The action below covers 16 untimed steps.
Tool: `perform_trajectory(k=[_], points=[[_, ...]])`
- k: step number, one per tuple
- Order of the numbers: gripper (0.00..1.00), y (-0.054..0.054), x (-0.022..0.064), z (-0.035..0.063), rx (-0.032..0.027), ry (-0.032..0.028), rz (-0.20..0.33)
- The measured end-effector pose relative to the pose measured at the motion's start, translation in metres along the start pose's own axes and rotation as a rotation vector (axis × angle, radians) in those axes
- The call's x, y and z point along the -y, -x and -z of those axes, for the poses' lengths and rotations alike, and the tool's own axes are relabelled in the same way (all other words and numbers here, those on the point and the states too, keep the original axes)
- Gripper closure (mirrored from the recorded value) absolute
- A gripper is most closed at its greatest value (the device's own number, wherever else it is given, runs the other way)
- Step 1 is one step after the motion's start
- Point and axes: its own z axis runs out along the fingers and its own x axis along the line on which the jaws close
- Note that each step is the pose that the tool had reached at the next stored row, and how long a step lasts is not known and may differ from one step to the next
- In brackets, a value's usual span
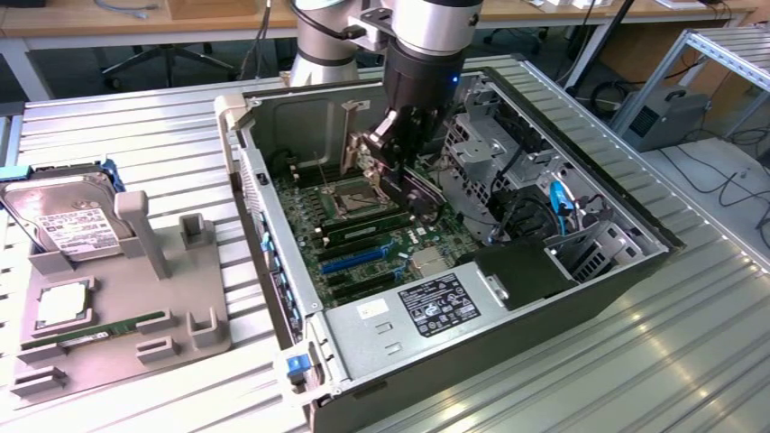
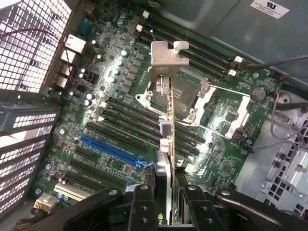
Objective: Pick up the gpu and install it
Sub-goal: 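Insert the gpu into the slot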
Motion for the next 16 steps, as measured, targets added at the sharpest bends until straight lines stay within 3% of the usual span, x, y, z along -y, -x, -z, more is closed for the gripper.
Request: perform_trajectory(k=[16], points=[[0.73,0.0000,0.0000,0.0000,0.0002,0.0020,0.069]])
